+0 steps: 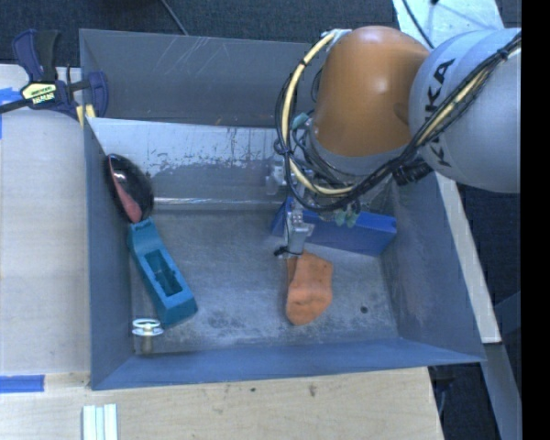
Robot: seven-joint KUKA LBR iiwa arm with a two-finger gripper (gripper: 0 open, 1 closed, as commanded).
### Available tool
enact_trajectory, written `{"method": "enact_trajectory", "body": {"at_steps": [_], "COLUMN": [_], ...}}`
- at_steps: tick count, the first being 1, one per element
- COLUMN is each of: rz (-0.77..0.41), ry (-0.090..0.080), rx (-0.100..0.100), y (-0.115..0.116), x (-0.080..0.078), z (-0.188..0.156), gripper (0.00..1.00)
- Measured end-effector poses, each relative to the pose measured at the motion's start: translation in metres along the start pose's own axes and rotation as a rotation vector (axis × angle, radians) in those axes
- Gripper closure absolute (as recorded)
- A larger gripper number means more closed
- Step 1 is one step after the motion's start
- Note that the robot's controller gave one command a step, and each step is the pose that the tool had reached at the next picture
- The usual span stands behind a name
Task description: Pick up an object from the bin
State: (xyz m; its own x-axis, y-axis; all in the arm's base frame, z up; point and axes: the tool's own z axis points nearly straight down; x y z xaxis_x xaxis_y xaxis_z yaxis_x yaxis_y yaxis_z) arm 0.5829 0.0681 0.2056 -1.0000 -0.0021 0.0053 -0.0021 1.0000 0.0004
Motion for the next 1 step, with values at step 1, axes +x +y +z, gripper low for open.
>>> {"method": "enact_trajectory", "body": {"at_steps": [1], "rz": [0.001], "ry": [-0.009], "rx": [0.0], "y": [-0.0004], "x": [-0.0015], "z": [-0.005], "gripper": [0.0]}}
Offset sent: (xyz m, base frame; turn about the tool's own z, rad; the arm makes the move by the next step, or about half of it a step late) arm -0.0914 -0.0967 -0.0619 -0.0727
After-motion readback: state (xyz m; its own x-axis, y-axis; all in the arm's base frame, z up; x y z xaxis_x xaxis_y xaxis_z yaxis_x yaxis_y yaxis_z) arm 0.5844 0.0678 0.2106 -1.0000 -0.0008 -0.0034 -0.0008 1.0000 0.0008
